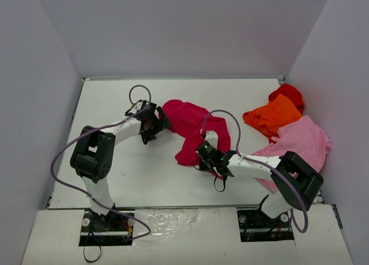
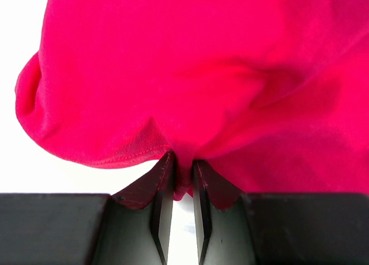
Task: Fold and stack the t-shirts
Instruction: Flatten out the tshirt
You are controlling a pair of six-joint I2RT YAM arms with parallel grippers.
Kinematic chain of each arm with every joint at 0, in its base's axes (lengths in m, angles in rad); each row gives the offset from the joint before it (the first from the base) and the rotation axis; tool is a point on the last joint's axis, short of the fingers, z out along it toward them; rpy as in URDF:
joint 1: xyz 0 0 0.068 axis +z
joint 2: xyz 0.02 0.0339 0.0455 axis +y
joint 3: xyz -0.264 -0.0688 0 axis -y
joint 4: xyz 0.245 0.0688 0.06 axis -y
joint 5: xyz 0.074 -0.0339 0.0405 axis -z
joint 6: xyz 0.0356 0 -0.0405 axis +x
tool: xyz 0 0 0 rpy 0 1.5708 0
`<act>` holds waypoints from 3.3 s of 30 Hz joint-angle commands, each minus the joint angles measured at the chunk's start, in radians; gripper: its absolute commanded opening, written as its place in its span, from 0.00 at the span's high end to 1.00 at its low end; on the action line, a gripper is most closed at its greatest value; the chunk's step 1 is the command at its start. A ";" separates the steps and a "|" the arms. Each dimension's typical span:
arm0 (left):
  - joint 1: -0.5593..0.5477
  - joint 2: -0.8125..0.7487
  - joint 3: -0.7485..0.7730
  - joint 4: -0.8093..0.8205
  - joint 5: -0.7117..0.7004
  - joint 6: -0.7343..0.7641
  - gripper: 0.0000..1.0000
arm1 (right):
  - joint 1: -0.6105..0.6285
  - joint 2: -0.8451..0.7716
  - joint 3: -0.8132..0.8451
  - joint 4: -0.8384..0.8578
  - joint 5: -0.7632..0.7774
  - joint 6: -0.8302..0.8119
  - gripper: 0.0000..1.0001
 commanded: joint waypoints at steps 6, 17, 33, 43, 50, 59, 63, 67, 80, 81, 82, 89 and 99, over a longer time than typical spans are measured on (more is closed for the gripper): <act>0.018 0.110 0.066 0.109 0.068 -0.062 0.04 | 0.007 0.006 -0.077 -0.185 -0.072 0.031 0.83; 0.025 -0.103 -0.011 -0.194 -0.070 -0.099 0.08 | 0.007 0.042 -0.066 -0.183 -0.060 0.025 0.83; 0.027 0.194 0.180 -0.144 0.044 -0.062 0.07 | 0.007 -0.028 -0.087 -0.194 -0.075 0.064 0.83; 0.027 0.249 0.265 -0.207 0.056 -0.038 0.08 | 0.006 -0.051 -0.085 -0.213 -0.069 0.076 0.83; 0.026 0.293 0.343 -0.311 0.036 0.023 0.59 | 0.007 -0.058 -0.083 -0.220 -0.064 0.080 0.83; 0.026 0.330 0.348 -0.291 0.022 0.034 0.77 | 0.010 -0.085 -0.095 -0.228 -0.062 0.100 0.83; 0.025 0.334 0.332 -0.260 0.000 0.033 0.77 | 0.015 -0.087 -0.096 -0.229 -0.061 0.105 0.83; 0.017 0.340 0.281 -0.157 -0.033 0.040 0.73 | 0.022 -0.087 -0.096 -0.232 -0.056 0.110 0.83; 0.012 0.440 0.326 -0.052 0.048 0.033 0.68 | 0.038 -0.109 -0.091 -0.266 -0.046 0.133 0.84; 0.012 0.450 0.337 -0.083 0.054 0.034 0.74 | 0.038 -0.115 -0.090 -0.269 -0.043 0.135 0.84; 0.012 0.459 0.356 -0.113 0.057 0.043 0.87 | 0.038 -0.124 -0.090 -0.272 -0.043 0.137 0.84; 0.007 0.451 0.395 -0.194 0.036 0.101 1.00 | 0.040 -0.161 -0.094 -0.278 -0.038 0.147 0.84; 0.006 0.047 0.323 -0.314 -0.100 0.211 1.00 | 0.037 -0.132 -0.051 -0.288 0.017 0.095 0.87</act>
